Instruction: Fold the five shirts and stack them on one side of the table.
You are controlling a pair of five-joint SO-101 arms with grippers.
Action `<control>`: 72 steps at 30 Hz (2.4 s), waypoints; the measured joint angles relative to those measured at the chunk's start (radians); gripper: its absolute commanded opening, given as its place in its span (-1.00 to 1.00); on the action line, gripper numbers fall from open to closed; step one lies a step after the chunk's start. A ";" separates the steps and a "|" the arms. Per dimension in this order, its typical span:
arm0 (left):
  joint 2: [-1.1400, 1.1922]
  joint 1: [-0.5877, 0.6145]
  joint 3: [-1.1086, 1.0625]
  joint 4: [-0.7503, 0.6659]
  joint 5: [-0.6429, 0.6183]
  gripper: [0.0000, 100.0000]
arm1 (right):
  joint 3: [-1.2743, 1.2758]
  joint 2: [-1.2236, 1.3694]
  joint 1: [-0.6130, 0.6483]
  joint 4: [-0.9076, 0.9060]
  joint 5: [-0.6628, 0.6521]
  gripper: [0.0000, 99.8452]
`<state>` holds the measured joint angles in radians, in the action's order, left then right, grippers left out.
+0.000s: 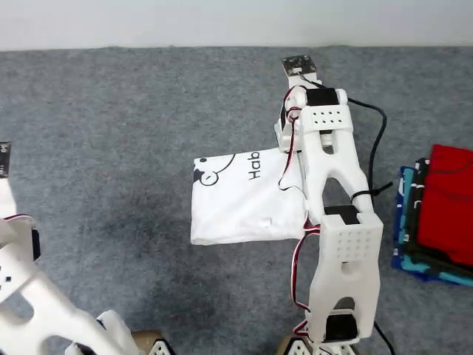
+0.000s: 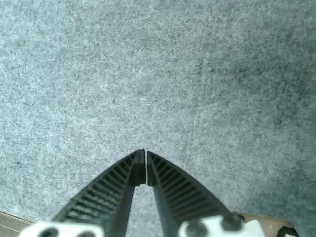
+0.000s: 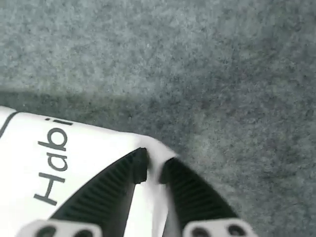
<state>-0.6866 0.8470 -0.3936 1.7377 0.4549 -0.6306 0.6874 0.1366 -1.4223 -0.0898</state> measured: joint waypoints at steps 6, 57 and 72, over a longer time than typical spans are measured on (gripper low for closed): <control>0.000 0.000 0.000 0.000 0.000 -0.97 | 0.000 -0.035 0.025 -0.109 0.000 -0.55; 0.000 0.000 0.000 0.000 0.000 -0.97 | -0.178 0.026 0.126 -0.331 0.123 -0.40; 0.000 0.000 0.000 0.000 0.000 -0.97 | -0.169 0.222 0.126 -0.331 0.218 -0.40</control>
<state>-0.6866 0.8470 -0.3936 1.7377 0.4549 -0.7994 0.9099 0.2624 -1.7538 0.1281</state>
